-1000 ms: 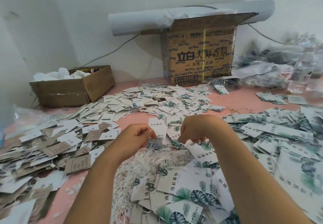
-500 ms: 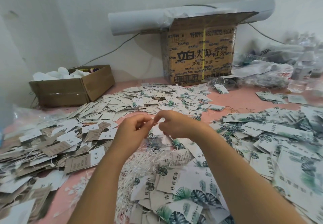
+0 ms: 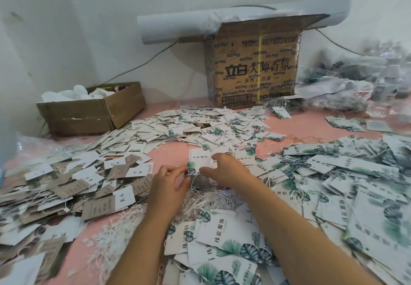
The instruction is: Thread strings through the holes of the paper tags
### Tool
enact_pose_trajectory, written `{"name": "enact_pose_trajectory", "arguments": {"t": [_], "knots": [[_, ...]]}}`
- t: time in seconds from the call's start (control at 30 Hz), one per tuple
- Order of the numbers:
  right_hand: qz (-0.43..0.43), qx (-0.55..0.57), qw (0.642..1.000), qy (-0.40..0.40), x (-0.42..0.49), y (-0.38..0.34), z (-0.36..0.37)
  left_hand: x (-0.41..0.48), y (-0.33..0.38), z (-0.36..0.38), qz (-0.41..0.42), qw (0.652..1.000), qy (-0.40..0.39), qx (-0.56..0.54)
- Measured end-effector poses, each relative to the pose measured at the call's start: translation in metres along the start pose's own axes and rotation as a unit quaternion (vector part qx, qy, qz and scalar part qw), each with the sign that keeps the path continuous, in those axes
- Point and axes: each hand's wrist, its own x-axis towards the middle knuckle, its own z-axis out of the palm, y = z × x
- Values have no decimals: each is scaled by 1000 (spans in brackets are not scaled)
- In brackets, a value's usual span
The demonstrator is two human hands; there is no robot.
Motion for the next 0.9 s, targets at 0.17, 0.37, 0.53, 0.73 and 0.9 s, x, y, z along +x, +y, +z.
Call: {"name": "enact_pose_trajectory", "arguments": {"t": [0.17, 0.37, 0.53, 0.73, 0.9], "knots": [[9, 40, 999, 18, -1, 0, -2, -2, -4, 2, 81, 993, 13, 88], [11, 57, 998, 23, 1, 0, -1, -3, -5, 4, 94, 991, -2, 96], [16, 118, 991, 62, 3, -3, -3, -3, -6, 4, 97, 992, -13, 81], [51, 113, 991, 46, 3, 1, -2, -4, -6, 4, 99, 992, -14, 81], [47, 101, 993, 32, 1, -3, -3, -5, -5, 3, 100, 992, -14, 81]]}}
